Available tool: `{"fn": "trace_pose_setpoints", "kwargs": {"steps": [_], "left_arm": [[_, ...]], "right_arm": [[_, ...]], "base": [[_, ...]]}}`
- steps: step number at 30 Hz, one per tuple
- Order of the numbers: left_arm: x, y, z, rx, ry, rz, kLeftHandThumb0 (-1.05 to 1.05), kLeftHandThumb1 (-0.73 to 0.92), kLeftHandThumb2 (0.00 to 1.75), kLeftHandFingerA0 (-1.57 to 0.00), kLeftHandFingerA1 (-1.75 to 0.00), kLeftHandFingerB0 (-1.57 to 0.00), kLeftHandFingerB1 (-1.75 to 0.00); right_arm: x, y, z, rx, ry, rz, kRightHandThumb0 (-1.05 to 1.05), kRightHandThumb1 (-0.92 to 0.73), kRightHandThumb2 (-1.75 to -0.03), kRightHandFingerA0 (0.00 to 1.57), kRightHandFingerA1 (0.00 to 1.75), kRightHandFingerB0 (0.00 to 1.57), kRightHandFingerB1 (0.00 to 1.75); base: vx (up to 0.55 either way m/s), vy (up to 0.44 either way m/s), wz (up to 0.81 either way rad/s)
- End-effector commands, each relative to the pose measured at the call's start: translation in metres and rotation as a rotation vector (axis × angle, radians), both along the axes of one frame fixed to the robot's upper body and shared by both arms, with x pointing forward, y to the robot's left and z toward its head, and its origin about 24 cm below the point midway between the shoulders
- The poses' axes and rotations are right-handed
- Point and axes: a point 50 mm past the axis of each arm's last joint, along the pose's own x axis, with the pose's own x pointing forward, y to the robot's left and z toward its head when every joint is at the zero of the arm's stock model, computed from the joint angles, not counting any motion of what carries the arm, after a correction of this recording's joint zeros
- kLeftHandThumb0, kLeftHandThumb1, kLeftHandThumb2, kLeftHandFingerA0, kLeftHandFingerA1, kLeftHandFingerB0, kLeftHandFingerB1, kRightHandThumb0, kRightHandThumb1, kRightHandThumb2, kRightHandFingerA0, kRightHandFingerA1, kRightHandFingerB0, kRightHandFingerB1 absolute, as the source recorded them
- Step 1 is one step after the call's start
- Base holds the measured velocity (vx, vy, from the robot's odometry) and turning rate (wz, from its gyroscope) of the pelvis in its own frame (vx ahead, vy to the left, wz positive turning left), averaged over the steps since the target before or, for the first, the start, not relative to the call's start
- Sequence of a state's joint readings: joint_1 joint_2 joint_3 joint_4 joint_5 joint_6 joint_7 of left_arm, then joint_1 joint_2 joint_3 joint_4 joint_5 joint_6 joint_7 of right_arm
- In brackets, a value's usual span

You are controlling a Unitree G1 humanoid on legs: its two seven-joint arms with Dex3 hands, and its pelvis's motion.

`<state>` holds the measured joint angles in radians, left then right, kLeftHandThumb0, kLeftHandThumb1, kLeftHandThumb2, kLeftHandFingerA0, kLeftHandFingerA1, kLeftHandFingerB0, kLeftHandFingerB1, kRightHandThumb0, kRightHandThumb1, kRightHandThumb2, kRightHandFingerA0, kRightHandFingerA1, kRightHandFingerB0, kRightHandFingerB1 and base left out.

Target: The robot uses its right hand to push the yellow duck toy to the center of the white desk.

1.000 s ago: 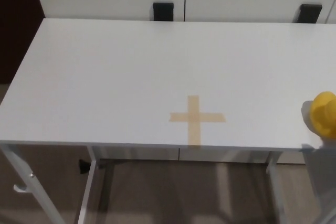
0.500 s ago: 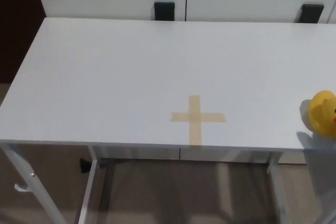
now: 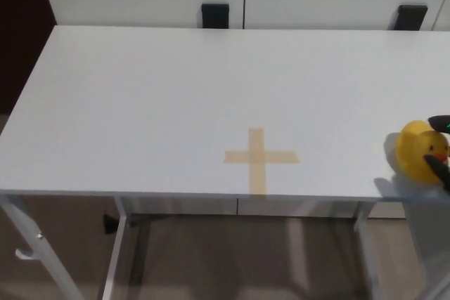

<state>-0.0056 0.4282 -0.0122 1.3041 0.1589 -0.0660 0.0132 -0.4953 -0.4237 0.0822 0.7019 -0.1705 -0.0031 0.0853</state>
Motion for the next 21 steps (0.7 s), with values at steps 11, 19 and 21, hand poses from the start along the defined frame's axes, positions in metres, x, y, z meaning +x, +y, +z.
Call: {"fn": "trace_pose_setpoints", "kwargs": {"steps": [11, 19, 21], "left_arm": [[0.001, 0.002, 0.002, 0.01, 0.0, -0.022, -0.14, 0.65, 0.73, -0.88, -0.72, -0.82, -0.58], [-0.002, 0.002, 0.001, 0.013, 0.006, -0.028, -0.16, 0.64, 0.69, -0.88, -0.78, -0.83, -0.62], [-0.003, 0.001, 0.001, 0.007, 0.008, -0.017, -0.16, 0.66, 0.66, -0.87, -0.76, -0.84, -0.62]], "right_arm": [[-0.016, 0.045, -0.045, 0.165, 0.052, -0.031, -0.67, -0.79, -0.64, 0.36, 0.58, 0.37, 0.43], [-0.009, 0.063, -0.042, 0.26, -0.017, -0.093, -0.63, -0.78, -0.64, 0.33, 0.55, 0.35, 0.41], [-0.006, 0.071, -0.04, 0.281, -0.036, -0.107, -0.64, -0.78, -0.64, 0.32, 0.54, 0.34, 0.41]], "base": [[0.0, 0.0, 0.0], [0.0, 0.0, 0.0], [0.0, 0.0, 0.0]]}}
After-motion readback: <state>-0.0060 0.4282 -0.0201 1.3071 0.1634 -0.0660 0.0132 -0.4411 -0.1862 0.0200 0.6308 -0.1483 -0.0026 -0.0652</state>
